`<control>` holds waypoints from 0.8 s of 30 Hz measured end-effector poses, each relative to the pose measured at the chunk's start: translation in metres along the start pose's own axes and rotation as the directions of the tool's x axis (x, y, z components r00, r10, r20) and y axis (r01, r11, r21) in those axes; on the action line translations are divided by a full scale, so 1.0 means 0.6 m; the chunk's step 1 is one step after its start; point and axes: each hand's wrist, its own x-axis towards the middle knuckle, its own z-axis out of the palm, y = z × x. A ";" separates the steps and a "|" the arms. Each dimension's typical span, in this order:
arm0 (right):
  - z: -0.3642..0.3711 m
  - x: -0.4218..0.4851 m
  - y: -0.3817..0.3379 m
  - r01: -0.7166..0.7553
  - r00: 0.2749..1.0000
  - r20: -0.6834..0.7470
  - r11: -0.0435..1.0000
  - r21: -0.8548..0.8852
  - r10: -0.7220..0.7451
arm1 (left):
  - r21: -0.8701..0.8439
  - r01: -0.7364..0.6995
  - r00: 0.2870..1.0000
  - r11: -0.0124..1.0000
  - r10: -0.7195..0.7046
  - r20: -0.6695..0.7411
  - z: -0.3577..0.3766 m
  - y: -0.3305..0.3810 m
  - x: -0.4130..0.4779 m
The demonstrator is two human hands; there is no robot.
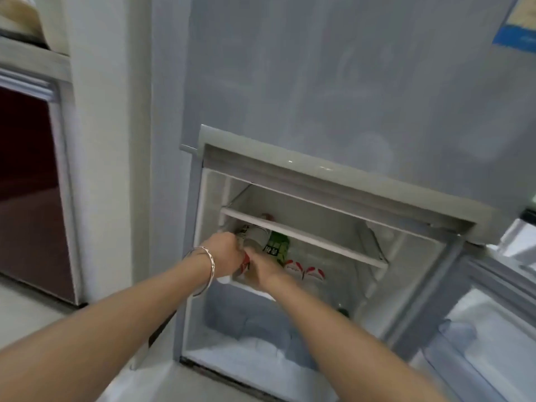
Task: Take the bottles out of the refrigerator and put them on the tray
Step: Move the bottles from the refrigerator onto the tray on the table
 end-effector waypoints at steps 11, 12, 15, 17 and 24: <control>0.053 0.043 0.007 -0.091 0.972 -0.218 0.996 0.006 0.090 | -0.076 0.155 0.988 0.985 -0.153 0.035 0.019 -0.054 0.017; 0.055 0.030 0.008 -0.117 0.960 -0.259 0.992 -0.037 0.103 | -0.069 0.157 0.987 0.985 -0.154 0.038 0.019 -0.052 0.018; 0.047 -0.020 0.010 -0.196 0.906 -0.401 0.974 -0.115 0.135 | -0.058 0.121 0.993 0.991 -0.120 0.016 0.012 -0.036 0.016; 0.019 -0.056 0.018 -0.207 0.861 -0.499 0.965 -0.162 0.102 | -0.026 0.067 0.998 0.997 -0.067 0.009 0.002 -0.003 0.013; -0.095 -0.188 -0.009 0.035 0.891 -0.414 0.938 -0.344 -0.185 | 0.151 -0.235 0.960 0.960 0.204 0.194 -0.035 0.098 -0.022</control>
